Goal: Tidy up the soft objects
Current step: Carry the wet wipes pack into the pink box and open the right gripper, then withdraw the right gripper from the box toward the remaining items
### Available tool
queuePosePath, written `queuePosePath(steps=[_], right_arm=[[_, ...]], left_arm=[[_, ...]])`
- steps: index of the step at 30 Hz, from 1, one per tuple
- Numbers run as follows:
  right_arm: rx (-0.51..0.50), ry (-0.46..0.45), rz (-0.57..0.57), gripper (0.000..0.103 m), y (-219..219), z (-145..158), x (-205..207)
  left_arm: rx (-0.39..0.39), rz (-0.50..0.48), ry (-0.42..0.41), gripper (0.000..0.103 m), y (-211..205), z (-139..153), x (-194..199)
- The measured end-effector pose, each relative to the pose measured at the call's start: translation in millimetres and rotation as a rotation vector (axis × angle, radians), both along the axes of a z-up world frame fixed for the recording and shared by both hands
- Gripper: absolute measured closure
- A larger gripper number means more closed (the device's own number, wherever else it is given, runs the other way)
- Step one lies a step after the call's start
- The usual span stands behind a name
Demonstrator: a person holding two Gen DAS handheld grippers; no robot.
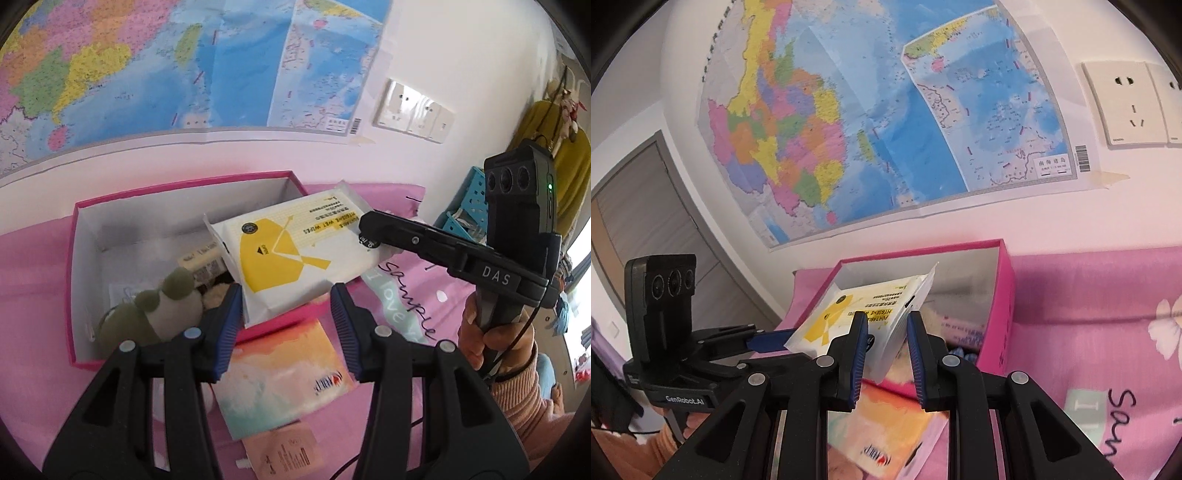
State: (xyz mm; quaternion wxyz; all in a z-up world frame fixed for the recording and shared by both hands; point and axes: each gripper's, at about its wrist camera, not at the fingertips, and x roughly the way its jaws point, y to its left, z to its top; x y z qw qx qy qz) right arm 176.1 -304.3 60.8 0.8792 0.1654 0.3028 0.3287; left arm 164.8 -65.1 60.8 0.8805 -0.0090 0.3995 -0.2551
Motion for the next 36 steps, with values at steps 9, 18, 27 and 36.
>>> queuePosePath(steps=[9, 18, 27, 36], right_arm=[[-0.004, 0.068, -0.019, 0.08, 4.6, -9.0, 45.2], [-0.005, 0.148, -0.093, 0.057, 5.9, -26.9, 74.9], [-0.044, 0.086, -0.088, 0.057, 3.0, -20.1, 47.5], [-0.021, 0.018, -0.025, 0.057, -1.2, -5.2, -6.1]], left_arm=[[0.04, 0.05, 0.054, 0.052, -4.6, -9.3, 42.9], [0.075, 0.115, 0.096, 0.052, -5.1, -19.4, 71.1], [0.04, 0.113, 0.006, 0.052, 11.2, -7.9, 30.4], [0.0, 0.093, -0.123, 0.052, 41.5, 11.5, -37.6]])
